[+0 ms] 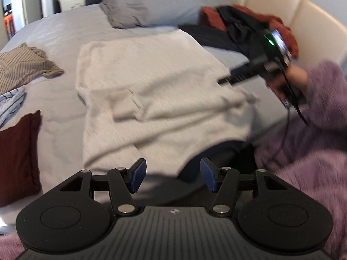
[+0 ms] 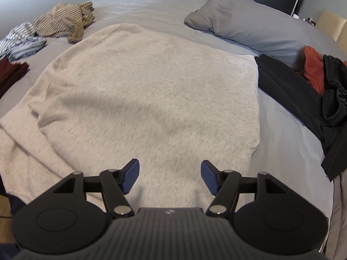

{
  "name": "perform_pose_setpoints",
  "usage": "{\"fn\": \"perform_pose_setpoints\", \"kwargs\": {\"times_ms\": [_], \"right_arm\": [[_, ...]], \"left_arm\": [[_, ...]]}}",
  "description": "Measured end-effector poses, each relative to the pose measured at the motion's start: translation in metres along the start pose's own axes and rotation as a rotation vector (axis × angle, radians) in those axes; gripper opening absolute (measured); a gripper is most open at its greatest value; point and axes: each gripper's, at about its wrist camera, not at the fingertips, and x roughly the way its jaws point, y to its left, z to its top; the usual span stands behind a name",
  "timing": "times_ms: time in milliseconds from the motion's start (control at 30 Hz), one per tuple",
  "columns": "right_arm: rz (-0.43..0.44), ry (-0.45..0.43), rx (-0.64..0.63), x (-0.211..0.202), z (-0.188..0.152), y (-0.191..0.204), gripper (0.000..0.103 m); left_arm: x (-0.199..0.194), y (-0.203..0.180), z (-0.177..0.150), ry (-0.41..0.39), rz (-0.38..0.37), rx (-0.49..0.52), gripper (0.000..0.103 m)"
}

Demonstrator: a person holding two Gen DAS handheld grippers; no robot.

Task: Fold clothes

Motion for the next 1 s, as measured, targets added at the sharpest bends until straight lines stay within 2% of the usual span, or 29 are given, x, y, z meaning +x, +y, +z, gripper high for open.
{"fn": "perform_pose_setpoints", "kwargs": {"times_ms": [100,367,533,733,1000], "right_arm": [[0.002,-0.003,0.024,0.005,0.007,-0.008,0.067],[-0.020,0.022,0.104,0.031,0.026,-0.044,0.068],[-0.030,0.051,0.182,0.054,0.039,-0.077,0.068],[-0.068,0.064,0.183,0.082,0.065,-0.112,0.068],[-0.071,0.095,0.202,0.139,0.092,-0.143,0.068]], "left_arm": [[0.010,0.020,0.021,-0.019,0.013,-0.033,0.053],[0.058,0.076,0.087,-0.026,0.080,-0.045,0.053],[0.105,0.117,0.125,-0.011,0.131,-0.035,0.053],[0.164,0.169,0.162,0.010,0.180,-0.101,0.053],[0.233,0.215,0.199,0.029,0.234,-0.094,0.053]]}}
